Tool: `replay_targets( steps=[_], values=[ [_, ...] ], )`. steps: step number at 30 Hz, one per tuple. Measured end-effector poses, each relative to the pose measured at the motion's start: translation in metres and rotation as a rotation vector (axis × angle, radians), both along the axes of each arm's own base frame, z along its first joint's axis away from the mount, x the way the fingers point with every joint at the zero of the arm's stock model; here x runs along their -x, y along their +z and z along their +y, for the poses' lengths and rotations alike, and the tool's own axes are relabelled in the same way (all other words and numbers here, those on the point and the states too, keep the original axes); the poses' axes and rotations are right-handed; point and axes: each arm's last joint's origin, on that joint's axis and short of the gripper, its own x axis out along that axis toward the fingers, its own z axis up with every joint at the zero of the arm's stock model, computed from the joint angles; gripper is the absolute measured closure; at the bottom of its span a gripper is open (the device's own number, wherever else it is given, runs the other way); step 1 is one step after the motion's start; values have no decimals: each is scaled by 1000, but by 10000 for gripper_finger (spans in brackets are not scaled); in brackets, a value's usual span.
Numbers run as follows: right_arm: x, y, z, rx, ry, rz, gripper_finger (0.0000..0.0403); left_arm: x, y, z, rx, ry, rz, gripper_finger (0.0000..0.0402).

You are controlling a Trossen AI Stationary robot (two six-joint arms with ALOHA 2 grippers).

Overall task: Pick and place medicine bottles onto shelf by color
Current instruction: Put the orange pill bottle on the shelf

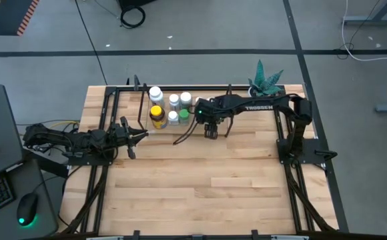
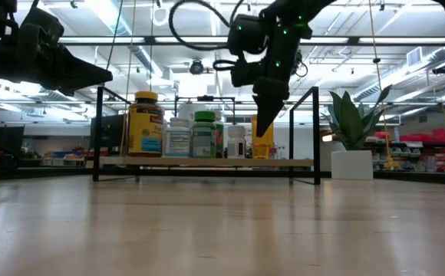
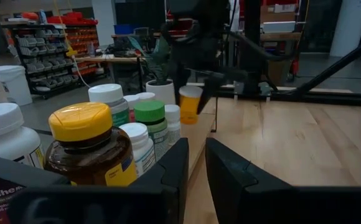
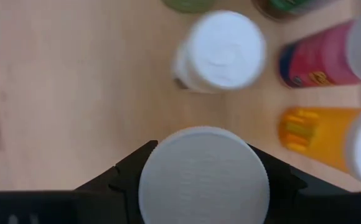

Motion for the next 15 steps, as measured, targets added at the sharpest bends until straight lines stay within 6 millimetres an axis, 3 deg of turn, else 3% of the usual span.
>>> replay_targets(
  steps=[6,15],
  values=[
    [7,-7,-19,-30,-53,-1,189,0,0,0,0,0,0,345],
    [9,-11,-27,-33,-90,-26,186,0,0,0,0,0,0,340]
  ],
)
